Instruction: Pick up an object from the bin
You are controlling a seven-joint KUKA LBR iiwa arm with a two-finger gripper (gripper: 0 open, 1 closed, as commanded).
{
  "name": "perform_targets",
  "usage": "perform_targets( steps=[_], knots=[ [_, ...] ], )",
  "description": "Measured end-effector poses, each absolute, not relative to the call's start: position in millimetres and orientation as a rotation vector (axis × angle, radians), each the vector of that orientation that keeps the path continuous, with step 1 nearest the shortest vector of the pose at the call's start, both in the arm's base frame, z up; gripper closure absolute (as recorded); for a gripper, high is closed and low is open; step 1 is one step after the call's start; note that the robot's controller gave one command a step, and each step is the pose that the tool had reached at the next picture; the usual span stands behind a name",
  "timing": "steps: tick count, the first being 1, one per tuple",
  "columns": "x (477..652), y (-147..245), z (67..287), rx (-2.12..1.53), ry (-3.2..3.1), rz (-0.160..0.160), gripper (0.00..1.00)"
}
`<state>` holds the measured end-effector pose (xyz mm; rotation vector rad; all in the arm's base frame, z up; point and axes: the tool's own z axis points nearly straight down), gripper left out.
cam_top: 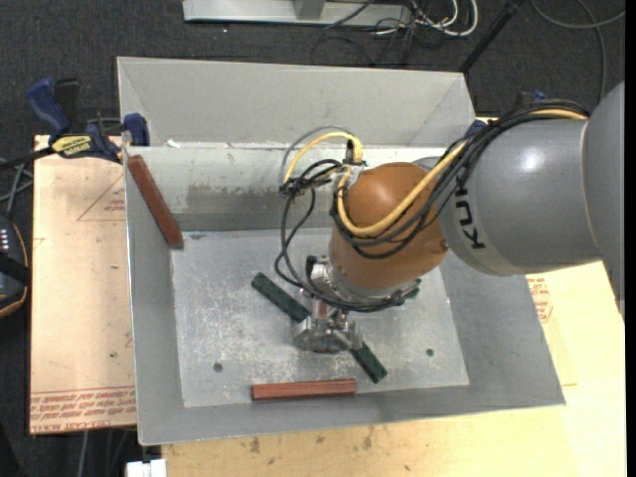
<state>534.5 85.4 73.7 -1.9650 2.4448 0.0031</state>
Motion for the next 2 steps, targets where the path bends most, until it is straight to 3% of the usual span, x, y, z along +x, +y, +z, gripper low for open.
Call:
perform_targets(
  steps=[1,2],
  knots=[
    [533.2,83.2,70.1,-1.965,2.448,0.003,0.00],
    [533.1,83.0,69.9,-1.965,2.449,0.004,0.00]
  ],
)
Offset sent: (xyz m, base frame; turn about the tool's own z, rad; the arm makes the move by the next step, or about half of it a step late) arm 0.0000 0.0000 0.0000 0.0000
